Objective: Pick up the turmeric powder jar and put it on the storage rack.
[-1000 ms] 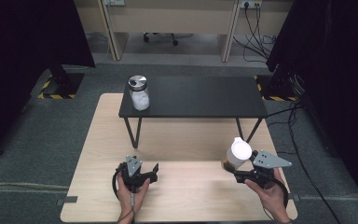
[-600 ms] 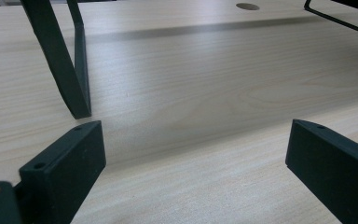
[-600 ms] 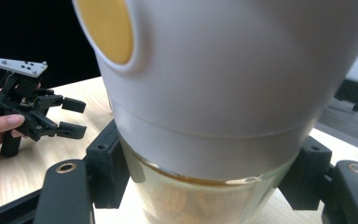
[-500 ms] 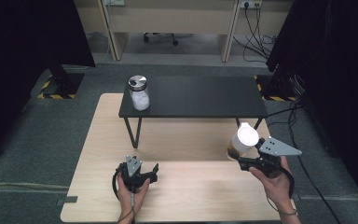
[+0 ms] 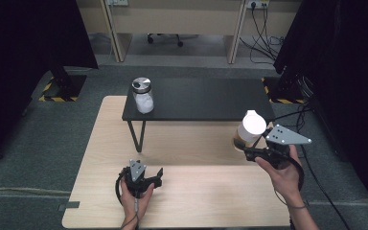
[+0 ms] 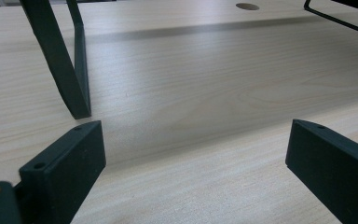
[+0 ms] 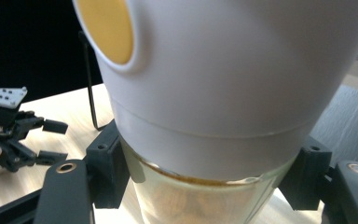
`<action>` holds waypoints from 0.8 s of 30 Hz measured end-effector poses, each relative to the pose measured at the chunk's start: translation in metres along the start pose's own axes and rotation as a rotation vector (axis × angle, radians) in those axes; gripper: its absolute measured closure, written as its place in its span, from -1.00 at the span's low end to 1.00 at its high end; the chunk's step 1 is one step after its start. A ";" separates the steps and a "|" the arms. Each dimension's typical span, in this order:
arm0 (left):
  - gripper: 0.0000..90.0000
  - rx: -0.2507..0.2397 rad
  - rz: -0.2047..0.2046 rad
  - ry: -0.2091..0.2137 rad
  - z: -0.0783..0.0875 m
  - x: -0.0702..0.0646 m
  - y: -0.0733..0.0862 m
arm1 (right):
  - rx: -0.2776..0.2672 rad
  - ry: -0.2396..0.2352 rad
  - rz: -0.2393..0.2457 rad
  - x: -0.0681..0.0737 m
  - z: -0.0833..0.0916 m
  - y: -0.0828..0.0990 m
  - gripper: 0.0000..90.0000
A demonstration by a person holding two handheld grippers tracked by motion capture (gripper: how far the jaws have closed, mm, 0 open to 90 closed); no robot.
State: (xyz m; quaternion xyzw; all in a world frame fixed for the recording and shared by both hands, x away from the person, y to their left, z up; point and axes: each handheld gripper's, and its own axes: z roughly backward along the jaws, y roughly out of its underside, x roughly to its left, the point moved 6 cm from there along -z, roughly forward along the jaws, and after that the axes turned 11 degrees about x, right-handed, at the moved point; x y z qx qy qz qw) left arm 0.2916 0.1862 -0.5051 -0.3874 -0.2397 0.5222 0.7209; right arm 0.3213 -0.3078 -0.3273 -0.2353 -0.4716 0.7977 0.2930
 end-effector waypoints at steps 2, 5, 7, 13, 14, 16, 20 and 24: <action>-0.91 0.001 0.000 -0.001 0.000 0.000 0.000 | 0.003 0.012 -0.004 -0.001 0.001 -0.008 -0.31; -0.91 0.001 -0.001 -0.001 0.000 0.000 0.000 | 0.004 0.033 -0.003 -0.004 0.001 -0.018 -0.31; -0.91 0.001 -0.001 -0.001 0.000 0.000 0.000 | 0.008 0.043 -0.003 -0.006 0.001 -0.025 -0.31; -0.91 0.000 0.000 0.000 0.000 0.000 0.000 | 0.007 0.058 -0.004 -0.012 0.000 -0.042 -0.31; -0.91 -0.001 0.000 0.000 0.000 0.000 0.000 | 0.005 0.058 -0.006 -0.013 -0.001 -0.043 -0.31; -0.91 -0.002 0.000 -0.001 0.000 0.000 0.000 | 0.008 0.060 -0.015 -0.016 -0.003 -0.047 -0.31; -0.91 -0.004 0.002 -0.001 0.000 0.000 0.000 | 0.019 0.068 -0.027 -0.019 -0.011 -0.050 -0.32; -0.91 -0.009 0.006 -0.003 0.000 0.000 0.001 | 0.022 0.078 -0.037 -0.024 -0.017 -0.055 -0.32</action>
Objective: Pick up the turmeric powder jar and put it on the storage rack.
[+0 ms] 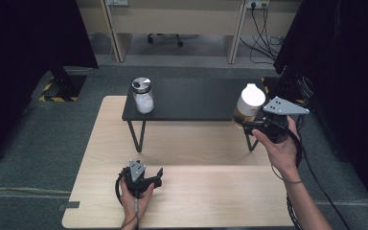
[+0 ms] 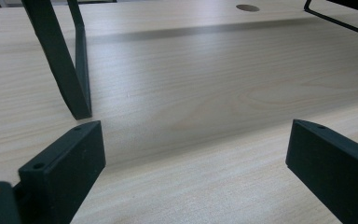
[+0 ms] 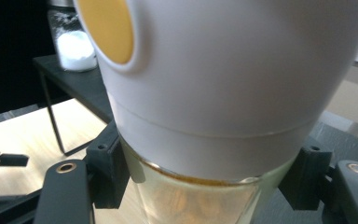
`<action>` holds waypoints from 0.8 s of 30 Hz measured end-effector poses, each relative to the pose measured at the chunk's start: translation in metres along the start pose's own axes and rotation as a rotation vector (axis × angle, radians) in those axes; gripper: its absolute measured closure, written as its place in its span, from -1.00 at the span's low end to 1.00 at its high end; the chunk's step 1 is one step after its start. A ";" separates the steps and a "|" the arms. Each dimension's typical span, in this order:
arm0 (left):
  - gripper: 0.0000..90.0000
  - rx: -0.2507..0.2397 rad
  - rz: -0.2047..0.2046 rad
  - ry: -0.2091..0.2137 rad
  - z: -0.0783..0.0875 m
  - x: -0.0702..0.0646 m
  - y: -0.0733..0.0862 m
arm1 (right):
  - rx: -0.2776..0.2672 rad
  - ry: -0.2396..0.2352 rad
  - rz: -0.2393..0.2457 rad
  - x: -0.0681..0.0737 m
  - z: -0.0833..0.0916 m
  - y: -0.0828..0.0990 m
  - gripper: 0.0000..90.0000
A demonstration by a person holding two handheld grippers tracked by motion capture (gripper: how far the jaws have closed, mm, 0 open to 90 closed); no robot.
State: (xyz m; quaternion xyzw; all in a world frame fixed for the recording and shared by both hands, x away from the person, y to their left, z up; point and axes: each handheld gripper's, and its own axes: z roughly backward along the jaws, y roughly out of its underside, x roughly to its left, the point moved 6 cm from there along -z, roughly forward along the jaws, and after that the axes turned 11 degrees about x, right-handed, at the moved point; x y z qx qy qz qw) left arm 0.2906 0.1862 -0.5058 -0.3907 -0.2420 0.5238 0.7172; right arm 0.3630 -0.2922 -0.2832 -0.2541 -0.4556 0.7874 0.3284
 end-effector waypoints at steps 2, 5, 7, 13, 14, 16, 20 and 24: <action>-0.91 0.001 0.004 0.002 0.000 0.001 0.000 | 0.003 0.010 -0.009 -0.002 -0.003 -0.005 -0.32; -0.91 -0.002 0.007 0.003 0.000 0.001 0.000 | 0.010 0.033 -0.025 -0.006 -0.010 -0.012 -0.32; -0.91 -0.002 0.004 0.003 0.000 0.001 0.000 | 0.015 0.039 -0.042 -0.011 -0.015 -0.017 -0.31; -0.91 -0.001 0.004 0.004 0.000 0.001 0.000 | 0.033 0.079 -0.073 -0.019 -0.030 -0.031 -0.32; -0.91 -0.001 0.003 0.004 0.000 0.001 0.000 | 0.039 0.086 -0.077 -0.019 -0.033 -0.033 -0.32; -0.91 -0.001 0.001 0.003 0.000 0.000 0.000 | 0.058 0.105 -0.069 -0.020 -0.040 -0.037 -0.32; -0.91 -0.004 0.003 0.004 0.000 0.001 0.001 | 0.084 0.109 -0.090 -0.024 -0.053 -0.040 -0.32; -0.91 -0.001 0.000 0.004 0.000 0.001 0.000 | 0.100 0.109 -0.112 -0.028 -0.061 -0.039 -0.32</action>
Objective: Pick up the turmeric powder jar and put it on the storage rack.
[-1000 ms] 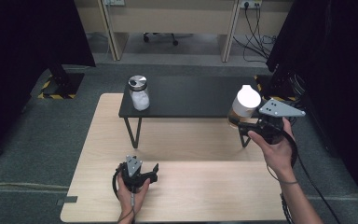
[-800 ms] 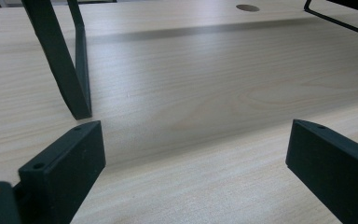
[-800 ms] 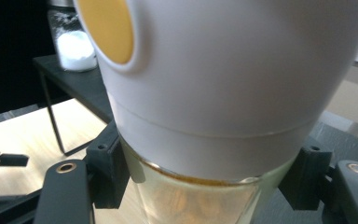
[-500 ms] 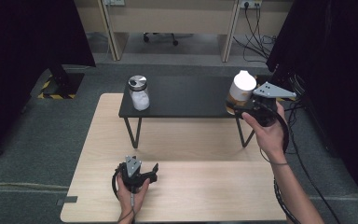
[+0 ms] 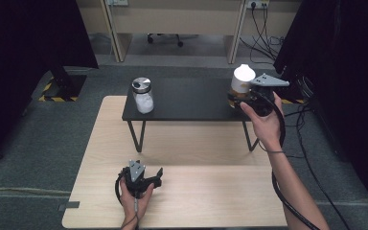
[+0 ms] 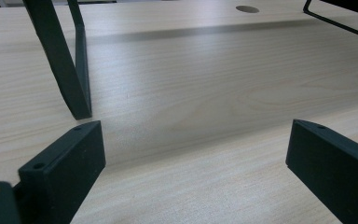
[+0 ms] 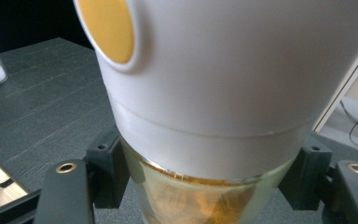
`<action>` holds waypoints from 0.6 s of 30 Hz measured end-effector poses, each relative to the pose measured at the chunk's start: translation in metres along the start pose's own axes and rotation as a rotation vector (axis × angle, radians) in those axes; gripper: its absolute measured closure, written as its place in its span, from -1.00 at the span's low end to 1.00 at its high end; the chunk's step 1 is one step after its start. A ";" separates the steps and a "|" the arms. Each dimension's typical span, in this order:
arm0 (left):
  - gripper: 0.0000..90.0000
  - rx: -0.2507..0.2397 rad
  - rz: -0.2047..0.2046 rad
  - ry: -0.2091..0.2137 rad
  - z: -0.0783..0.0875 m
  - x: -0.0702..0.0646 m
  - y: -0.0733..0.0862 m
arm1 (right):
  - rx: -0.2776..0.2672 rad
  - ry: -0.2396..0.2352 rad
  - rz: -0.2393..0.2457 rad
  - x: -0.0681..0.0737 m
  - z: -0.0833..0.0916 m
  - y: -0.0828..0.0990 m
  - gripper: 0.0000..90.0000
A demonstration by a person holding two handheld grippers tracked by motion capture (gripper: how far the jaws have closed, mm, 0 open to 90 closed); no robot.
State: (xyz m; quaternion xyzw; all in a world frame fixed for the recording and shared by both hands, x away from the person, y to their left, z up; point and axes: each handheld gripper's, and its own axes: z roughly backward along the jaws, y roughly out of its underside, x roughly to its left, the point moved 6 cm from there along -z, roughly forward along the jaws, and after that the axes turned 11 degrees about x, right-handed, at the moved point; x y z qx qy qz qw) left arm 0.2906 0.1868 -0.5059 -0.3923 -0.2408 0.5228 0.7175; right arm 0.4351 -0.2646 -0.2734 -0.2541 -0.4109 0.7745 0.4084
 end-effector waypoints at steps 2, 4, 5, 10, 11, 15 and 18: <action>-0.91 0.000 0.000 -0.001 0.000 0.000 0.000 | 0.008 0.002 -0.007 0.000 -0.003 0.000 -0.32; -0.91 0.000 0.000 -0.001 0.000 0.000 0.000 | 0.018 0.004 -0.013 -0.001 -0.005 -0.001 -0.32; -0.91 0.000 0.000 -0.001 0.000 0.000 0.000 | 0.023 0.005 -0.017 -0.001 -0.006 -0.001 -0.32; -0.91 0.001 -0.002 -0.002 0.000 -0.001 0.000 | 0.042 0.002 -0.028 -0.001 -0.009 0.001 -0.32; -0.91 0.001 -0.002 -0.002 0.000 -0.001 0.000 | 0.044 0.001 -0.029 0.000 -0.010 0.001 -0.32; -0.91 0.003 0.000 -0.001 0.000 0.000 0.000 | 0.053 -0.006 -0.028 0.001 -0.012 0.001 -0.32; -0.91 0.003 0.000 -0.001 0.000 0.000 0.000 | 0.064 -0.007 -0.021 0.002 -0.014 0.000 -0.32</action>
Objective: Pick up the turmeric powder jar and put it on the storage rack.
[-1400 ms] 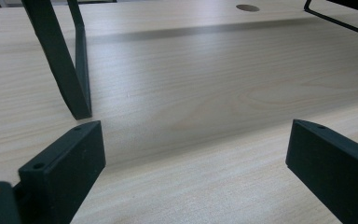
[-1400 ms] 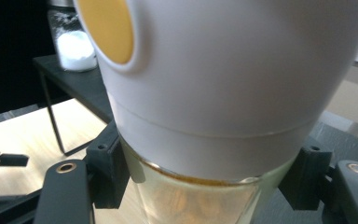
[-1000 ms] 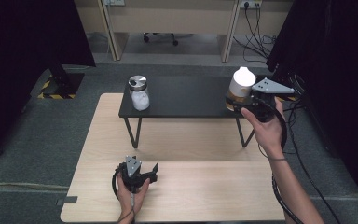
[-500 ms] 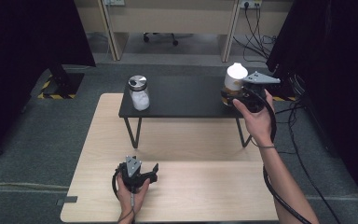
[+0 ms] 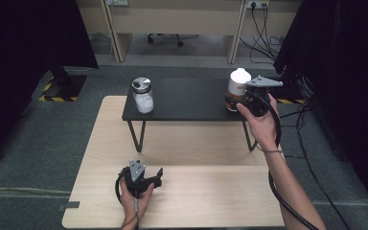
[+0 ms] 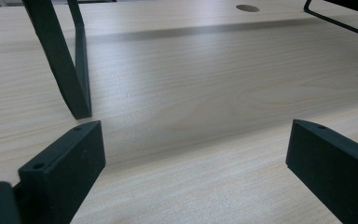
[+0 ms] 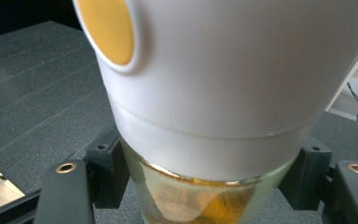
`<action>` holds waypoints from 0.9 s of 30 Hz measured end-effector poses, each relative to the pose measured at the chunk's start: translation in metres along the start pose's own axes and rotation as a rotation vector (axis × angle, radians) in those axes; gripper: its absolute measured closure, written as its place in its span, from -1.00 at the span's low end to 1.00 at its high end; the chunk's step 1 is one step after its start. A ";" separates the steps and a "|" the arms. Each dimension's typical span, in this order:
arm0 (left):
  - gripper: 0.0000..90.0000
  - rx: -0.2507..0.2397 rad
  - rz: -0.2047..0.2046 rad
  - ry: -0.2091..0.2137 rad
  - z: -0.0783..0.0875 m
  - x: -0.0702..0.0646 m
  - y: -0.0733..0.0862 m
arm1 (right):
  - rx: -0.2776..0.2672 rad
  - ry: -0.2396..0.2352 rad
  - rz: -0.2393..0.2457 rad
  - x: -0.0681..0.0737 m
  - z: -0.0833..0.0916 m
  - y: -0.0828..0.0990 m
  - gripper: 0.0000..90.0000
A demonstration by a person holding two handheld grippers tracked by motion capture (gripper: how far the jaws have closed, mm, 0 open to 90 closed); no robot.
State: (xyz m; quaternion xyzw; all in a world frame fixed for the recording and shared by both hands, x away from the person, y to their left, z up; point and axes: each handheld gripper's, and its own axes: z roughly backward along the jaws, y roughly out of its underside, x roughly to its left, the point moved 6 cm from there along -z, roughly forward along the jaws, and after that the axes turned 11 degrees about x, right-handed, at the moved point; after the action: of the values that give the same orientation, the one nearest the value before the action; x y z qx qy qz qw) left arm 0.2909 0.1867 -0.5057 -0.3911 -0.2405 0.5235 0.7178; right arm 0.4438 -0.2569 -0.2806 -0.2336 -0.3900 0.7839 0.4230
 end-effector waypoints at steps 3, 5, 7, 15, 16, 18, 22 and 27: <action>-0.91 0.001 -0.003 -0.001 0.000 0.000 0.000 | 0.001 0.000 -0.005 0.000 -0.001 0.000 -0.32; -0.91 0.001 -0.003 -0.002 0.000 -0.001 0.000 | 0.002 -0.003 -0.011 -0.001 -0.001 0.000 -0.32; -0.91 0.001 -0.003 -0.002 0.000 -0.001 0.000 | -0.003 -0.006 -0.020 -0.001 -0.001 0.001 -0.32; -0.91 0.000 -0.001 -0.001 0.000 0.000 0.000 | -0.032 -0.002 -0.036 0.000 -0.002 0.008 -0.32; -0.91 0.000 -0.002 -0.002 0.000 -0.001 0.000 | -0.035 -0.001 -0.039 0.000 -0.002 0.008 -0.32; -0.91 0.000 -0.004 -0.002 0.000 -0.001 0.000 | -0.040 -0.003 -0.043 0.000 -0.002 0.009 -0.32; -0.91 0.002 0.000 0.000 0.000 0.000 0.000 | -0.040 -0.006 -0.048 -0.001 -0.002 0.009 -0.32; -0.91 0.003 -0.004 -0.001 0.000 -0.001 0.000 | -0.043 -0.010 -0.052 -0.002 -0.002 0.010 -0.32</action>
State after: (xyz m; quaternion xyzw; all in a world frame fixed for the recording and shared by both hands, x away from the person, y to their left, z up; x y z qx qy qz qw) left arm 0.2910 0.1859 -0.5055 -0.3892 -0.2410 0.5227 0.7192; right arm 0.4419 -0.2607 -0.2897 -0.2283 -0.4149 0.7652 0.4362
